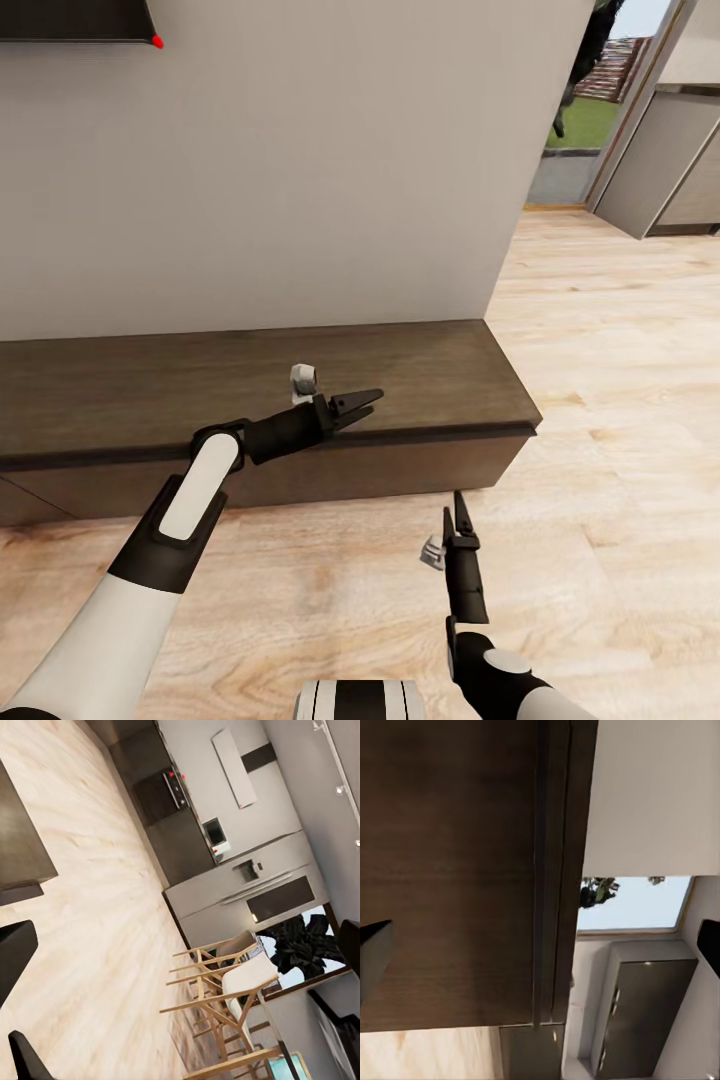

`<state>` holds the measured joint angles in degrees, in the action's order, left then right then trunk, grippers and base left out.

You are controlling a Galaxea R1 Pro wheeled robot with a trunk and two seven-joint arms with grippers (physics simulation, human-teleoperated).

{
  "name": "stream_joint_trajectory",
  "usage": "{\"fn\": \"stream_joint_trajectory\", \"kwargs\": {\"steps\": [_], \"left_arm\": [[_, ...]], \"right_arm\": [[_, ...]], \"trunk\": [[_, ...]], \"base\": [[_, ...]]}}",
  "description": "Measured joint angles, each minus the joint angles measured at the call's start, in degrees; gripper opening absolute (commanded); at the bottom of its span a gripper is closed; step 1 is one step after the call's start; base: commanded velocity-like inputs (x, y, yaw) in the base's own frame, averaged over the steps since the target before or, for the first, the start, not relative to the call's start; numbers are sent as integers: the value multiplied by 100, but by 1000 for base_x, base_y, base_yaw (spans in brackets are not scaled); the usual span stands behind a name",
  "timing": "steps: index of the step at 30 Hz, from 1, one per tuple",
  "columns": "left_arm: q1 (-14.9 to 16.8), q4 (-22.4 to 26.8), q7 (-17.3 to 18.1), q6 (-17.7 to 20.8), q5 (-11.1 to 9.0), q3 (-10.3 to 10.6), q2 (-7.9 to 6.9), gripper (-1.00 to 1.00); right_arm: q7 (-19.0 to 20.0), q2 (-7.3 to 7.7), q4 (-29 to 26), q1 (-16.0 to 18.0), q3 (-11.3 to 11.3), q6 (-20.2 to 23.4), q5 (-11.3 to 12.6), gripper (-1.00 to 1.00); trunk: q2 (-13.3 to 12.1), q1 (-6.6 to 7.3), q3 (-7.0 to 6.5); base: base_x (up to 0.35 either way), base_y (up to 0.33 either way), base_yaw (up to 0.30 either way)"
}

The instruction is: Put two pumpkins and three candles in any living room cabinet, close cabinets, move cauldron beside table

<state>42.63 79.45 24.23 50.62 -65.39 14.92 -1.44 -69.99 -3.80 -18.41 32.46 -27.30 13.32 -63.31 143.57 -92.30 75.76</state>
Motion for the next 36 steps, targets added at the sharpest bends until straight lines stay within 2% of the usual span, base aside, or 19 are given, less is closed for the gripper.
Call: {"fn": "stream_joint_trajectory", "kwargs": {"steps": [4, 9, 14, 25, 30, 36], "left_arm": [[0, 0, 1, 0, 0, 2, 3, 100], [0, 0, 2, 0, 0, 2, 3, 100], [0, 0, 2, 0, 0, 2, 3, 100], [0, 0, 2, 8, -1, 55, 21, 100], [0, 0, 2, 9, -3, 75, 24, 100], [0, 0, 2, 4, -3, 88, 29, 100]], "right_arm": [[167, -37, -10, -2, -3, 32, -8, 100], [578, -163, -31, 2, -4, 44, -14, 100], [692, -189, -68, 0, -1, 36, -13, 100], [632, -318, -82, 3, 5, 63, 5, 100], [597, -323, -84, 2, 5, 65, -3, 100], [539, -316, -84, 2, -2, 66, -5, 100]], "trunk": [[0, 0, 0], [0, 0, 0], [0, 0, 0], [0, 0, 0], [0, 0, 0], [0, 0, 0]], "base": [[0, 0, 0], [0, 0, 0], [22, 0, 0], [159, 0, 0], [32, 0, 0], [245, 0, 0]]}}
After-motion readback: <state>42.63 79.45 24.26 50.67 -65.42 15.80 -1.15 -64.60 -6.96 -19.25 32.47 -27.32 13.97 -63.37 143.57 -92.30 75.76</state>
